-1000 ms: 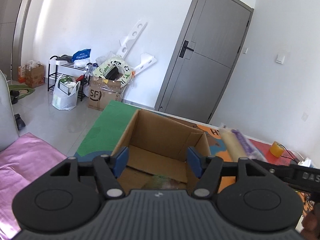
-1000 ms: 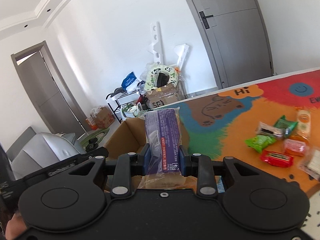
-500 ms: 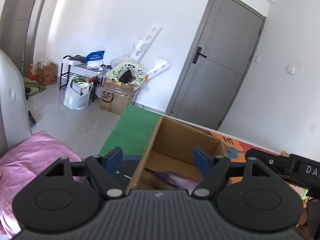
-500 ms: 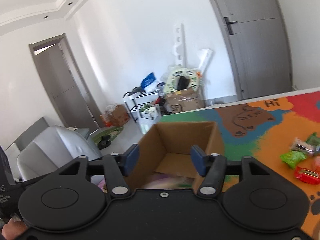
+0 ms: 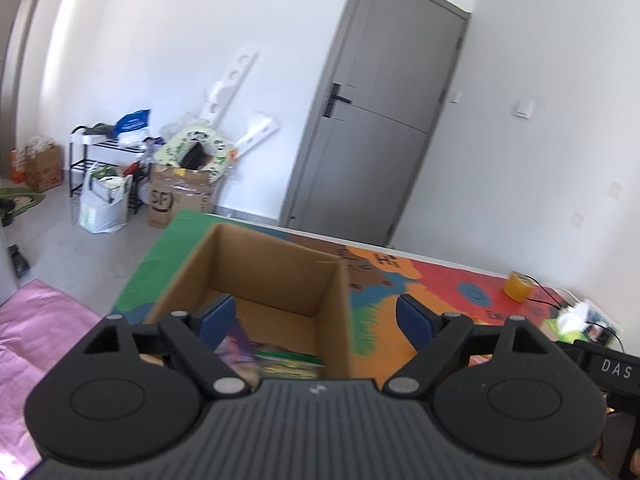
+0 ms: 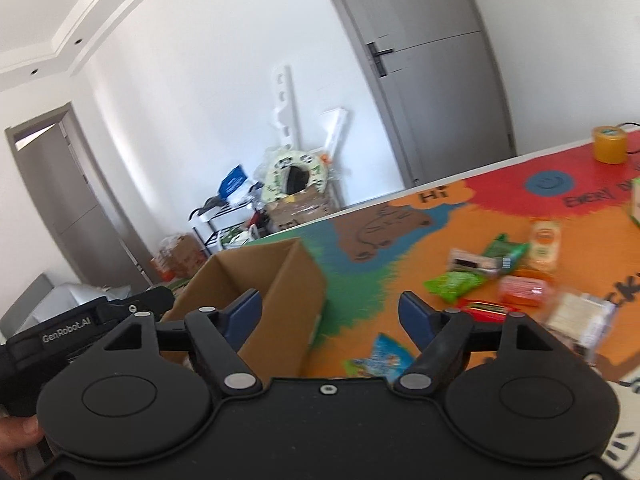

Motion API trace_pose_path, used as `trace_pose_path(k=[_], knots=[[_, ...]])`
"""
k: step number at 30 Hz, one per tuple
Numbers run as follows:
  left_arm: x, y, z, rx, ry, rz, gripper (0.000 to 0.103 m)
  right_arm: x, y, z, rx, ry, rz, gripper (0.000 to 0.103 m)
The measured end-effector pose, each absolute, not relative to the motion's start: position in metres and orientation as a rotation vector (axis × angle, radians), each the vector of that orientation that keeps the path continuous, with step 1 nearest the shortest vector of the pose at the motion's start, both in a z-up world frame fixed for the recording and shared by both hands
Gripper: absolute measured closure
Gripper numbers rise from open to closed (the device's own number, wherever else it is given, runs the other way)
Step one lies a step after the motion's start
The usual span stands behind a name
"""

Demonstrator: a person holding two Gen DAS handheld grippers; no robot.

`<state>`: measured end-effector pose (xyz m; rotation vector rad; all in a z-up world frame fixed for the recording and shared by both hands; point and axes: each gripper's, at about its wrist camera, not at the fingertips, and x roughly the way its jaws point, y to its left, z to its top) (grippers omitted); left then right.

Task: Organize snacks
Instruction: 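Open both grippers to drop the packets into the cardboard box, then move both tools back to the snacks, left toward the blue-green chip bag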

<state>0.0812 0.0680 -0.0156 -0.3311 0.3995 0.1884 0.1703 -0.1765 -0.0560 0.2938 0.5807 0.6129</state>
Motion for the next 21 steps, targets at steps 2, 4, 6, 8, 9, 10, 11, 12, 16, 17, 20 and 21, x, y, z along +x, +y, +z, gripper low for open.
trace_pose_path(k=[2, 4, 6, 8, 9, 10, 11, 12, 16, 17, 20, 21], knots=[[0.082, 0.057, -0.014, -0.319, 0.397, 0.163, 0.016, 0.168, -0.191, -0.057, 0.308, 0.573, 0.59, 0.023], [0.083, 0.045, -0.014, -0.307, 0.396, 0.142, 0.016, 0.167, -0.204, -0.057, 0.318, 0.566, 0.576, 0.023], [0.086, 0.033, -0.014, -0.296, 0.4, 0.116, 0.015, 0.166, -0.217, -0.059, 0.326, 0.559, 0.558, 0.023], [0.09, 0.024, -0.016, -0.283, 0.41, 0.093, 0.014, 0.164, -0.231, -0.062, 0.334, 0.555, 0.538, 0.023], [0.091, 0.018, -0.017, -0.277, 0.414, 0.081, 0.014, 0.165, -0.237, -0.065, 0.338, 0.556, 0.526, 0.023], [0.092, 0.013, -0.019, -0.273, 0.419, 0.07, 0.014, 0.164, -0.244, -0.067, 0.343, 0.557, 0.515, 0.023], [0.093, 0.008, -0.02, -0.268, 0.425, 0.06, 0.014, 0.164, -0.25, -0.069, 0.348, 0.558, 0.507, 0.023], [0.094, 0.003, -0.022, -0.265, 0.43, 0.05, 0.014, 0.163, -0.256, -0.071, 0.354, 0.56, 0.497, 0.023], [0.103, -0.016, -0.028, -0.251, 0.454, 0.02, 0.014, 0.164, -0.279, -0.08, 0.376, 0.567, 0.458, 0.023], [0.104, -0.02, -0.029, -0.248, 0.457, 0.013, 0.014, 0.164, -0.285, -0.083, 0.382, 0.568, 0.45, 0.023], [0.11, -0.032, -0.032, -0.237, 0.469, -0.005, 0.014, 0.165, -0.301, -0.09, 0.395, 0.572, 0.424, 0.023], [0.113, -0.035, -0.034, -0.233, 0.475, -0.009, 0.014, 0.166, -0.307, -0.092, 0.4, 0.574, 0.415, 0.023]])
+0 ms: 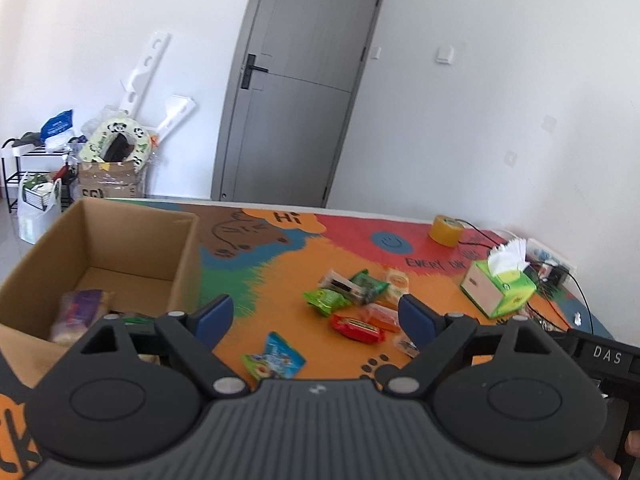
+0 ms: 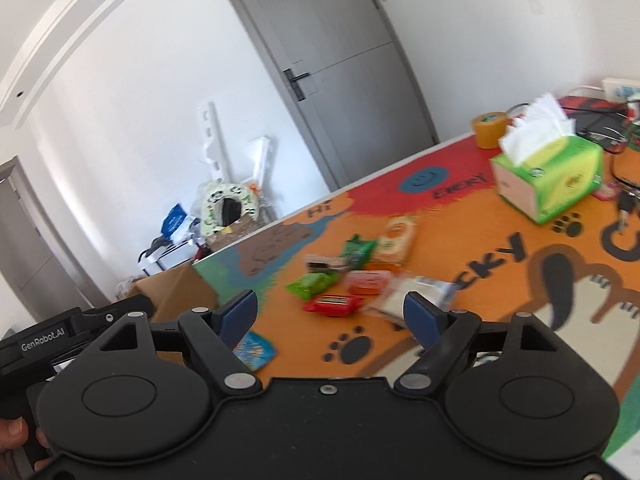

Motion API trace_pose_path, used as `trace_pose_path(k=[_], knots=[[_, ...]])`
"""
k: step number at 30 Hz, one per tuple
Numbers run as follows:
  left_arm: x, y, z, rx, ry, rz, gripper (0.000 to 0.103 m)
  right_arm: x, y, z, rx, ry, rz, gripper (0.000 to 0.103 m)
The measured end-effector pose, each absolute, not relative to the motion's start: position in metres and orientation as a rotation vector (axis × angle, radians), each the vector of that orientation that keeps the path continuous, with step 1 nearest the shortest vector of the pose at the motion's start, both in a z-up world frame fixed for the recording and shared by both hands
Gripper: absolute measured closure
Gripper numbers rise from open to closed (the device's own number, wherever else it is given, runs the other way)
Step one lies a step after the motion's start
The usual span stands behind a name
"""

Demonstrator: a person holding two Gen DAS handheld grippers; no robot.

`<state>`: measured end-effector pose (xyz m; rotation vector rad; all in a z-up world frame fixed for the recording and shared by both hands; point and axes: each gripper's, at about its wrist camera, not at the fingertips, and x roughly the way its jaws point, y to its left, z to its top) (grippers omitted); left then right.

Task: Organize snacks
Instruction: 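Move both tools back to the snacks, left toward the blue-green chip bag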

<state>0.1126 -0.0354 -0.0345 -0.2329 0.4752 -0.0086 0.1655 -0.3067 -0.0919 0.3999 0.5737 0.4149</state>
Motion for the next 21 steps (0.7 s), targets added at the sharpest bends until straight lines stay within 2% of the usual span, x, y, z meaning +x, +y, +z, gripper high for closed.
trace_pose_path(k=[9, 21], knots=[[0.141, -0.059, -0.058, -0.201, 0.547, -0.008, 0.015, 0.178, -0.333, -0.12, 0.407, 0.62, 0.362, 0.023], [0.173, -0.053, -0.096, -0.225, 0.643, 0.057, 0.015, 0.211, -0.331, -0.145, 0.387, 0.68, 0.353, 0.023]])
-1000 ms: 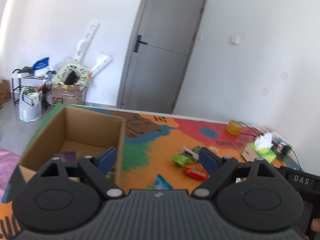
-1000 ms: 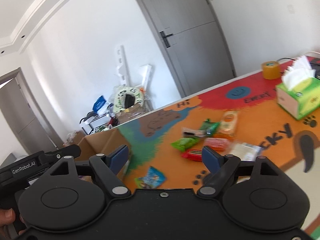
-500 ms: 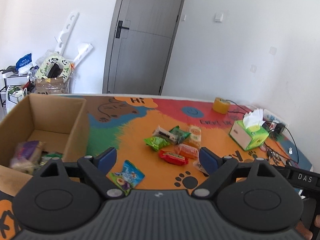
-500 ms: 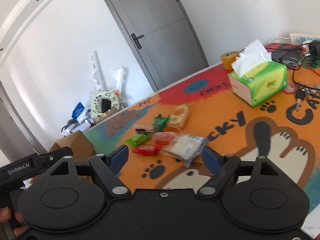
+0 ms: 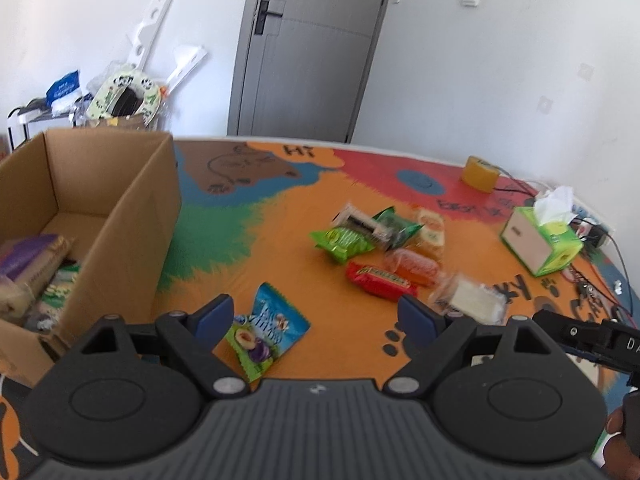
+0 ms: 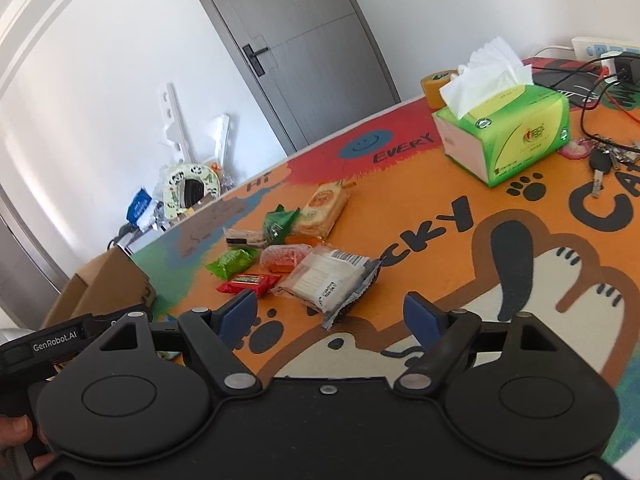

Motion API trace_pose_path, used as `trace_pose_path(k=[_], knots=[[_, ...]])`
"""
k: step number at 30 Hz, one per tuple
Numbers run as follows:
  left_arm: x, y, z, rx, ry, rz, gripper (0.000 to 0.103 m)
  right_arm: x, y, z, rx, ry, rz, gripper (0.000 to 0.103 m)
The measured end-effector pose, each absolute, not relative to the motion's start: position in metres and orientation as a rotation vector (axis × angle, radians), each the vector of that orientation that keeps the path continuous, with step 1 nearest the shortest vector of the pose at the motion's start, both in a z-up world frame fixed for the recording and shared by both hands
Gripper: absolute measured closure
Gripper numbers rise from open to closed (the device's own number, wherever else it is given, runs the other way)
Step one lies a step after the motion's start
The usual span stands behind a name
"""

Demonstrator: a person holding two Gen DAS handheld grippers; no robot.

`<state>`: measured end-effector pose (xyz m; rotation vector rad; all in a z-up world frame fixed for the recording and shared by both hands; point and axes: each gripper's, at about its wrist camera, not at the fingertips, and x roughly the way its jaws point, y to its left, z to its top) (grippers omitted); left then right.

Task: Organize snacks
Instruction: 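Move both tools back to the snacks, left toward the blue-green chip bag, then grasp the chip bag with the left gripper while the right grasps the white barcode packet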

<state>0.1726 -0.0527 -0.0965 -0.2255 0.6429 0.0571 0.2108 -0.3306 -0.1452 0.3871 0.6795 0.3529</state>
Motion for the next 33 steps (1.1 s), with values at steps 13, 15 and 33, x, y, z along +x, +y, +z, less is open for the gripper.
trace_pose_path(k=[13, 15, 33], knots=[[0.197, -0.046, -0.13, -0.203, 0.72, 0.124, 0.018, 0.255, -0.301, -0.142, 0.27, 0.667, 0.371, 0.019], [0.2, -0.045, -0.135, -0.202, 0.728, 0.129, 0.025, 0.265, -0.296, -0.143, 0.257, 0.666, 0.38, 0.019], [0.199, -0.053, -0.123, -0.196, 0.688, 0.058, 0.078, 0.269, -0.27, -0.167, 0.097, 0.762, 0.4, 0.043]])
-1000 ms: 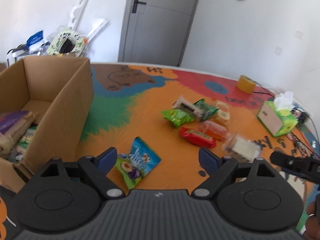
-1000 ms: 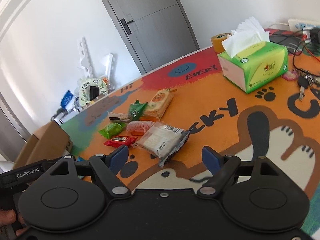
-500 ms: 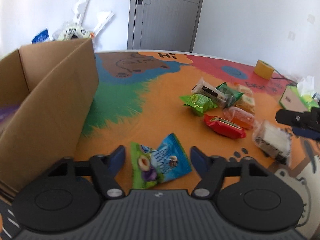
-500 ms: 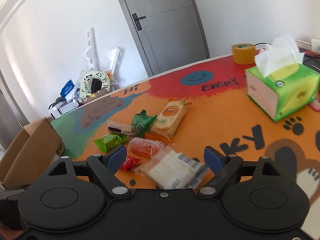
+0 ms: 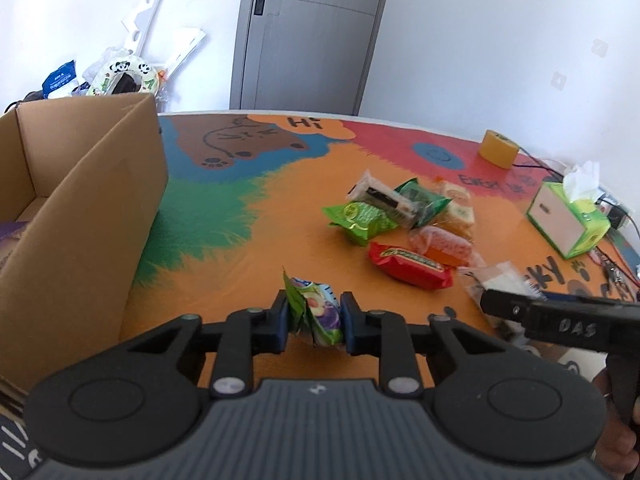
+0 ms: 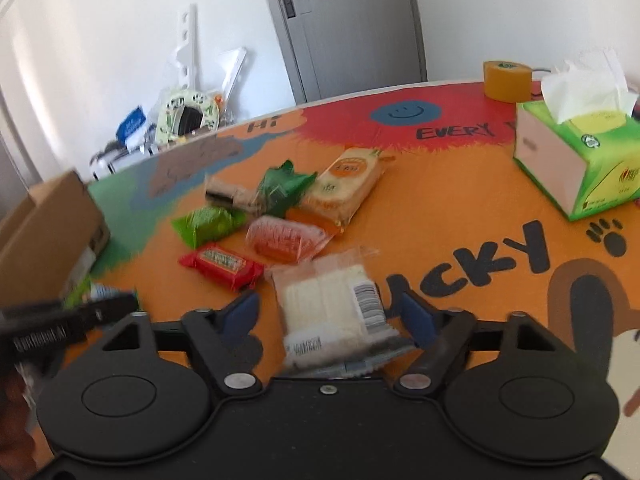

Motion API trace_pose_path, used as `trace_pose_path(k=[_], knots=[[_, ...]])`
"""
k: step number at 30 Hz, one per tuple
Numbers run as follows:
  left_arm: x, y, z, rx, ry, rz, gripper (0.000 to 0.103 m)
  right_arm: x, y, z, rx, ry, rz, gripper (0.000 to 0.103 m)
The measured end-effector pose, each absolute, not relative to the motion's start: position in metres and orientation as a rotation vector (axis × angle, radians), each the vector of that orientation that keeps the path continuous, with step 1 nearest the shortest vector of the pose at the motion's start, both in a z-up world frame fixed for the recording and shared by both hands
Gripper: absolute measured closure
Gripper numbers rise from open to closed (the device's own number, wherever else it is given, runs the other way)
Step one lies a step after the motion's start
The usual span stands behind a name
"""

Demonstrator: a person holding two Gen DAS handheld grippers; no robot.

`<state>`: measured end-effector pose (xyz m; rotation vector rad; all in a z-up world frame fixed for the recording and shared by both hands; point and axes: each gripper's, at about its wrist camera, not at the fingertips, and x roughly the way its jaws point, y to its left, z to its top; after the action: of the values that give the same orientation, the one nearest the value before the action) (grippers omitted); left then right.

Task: Organize snacks
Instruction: 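Grasp the chip bag with the left gripper while the right grasps the white barcode packet, then carry the chip bag and white packet in both grippers over the cardboard box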

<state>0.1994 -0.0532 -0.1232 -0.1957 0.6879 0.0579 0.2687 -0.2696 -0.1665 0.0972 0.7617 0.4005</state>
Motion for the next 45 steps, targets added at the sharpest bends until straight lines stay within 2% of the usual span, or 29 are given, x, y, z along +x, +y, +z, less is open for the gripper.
trace_pose_path(k=[1, 5, 14, 24, 45], knots=[[0.197, -0.054, -0.122, -0.198, 0.682, 0.054, 0.078, 0.265, -0.27, -0.166, 0.088, 0.761, 0.395, 0.053], [0.188, -0.056, -0.115, -0.199, 0.666, 0.035, 0.078, 0.254, -0.276, -0.163, 0.124, 0.765, 0.416, 0.057], [0.162, -0.055, -0.088, -0.203, 0.597, 0.013, 0.078, 0.225, -0.289, -0.153, 0.238, 0.748, 0.421, 0.058], [0.131, -0.044, -0.056, -0.205, 0.506, 0.021, 0.078, 0.196, -0.278, -0.118, 0.252, 0.665, 0.464, 0.058], [0.085, 0.031, -0.018, -0.248, 0.386, 0.159, 0.078, 0.173, -0.205, -0.076, 0.241, 0.594, 0.612, 0.058]])
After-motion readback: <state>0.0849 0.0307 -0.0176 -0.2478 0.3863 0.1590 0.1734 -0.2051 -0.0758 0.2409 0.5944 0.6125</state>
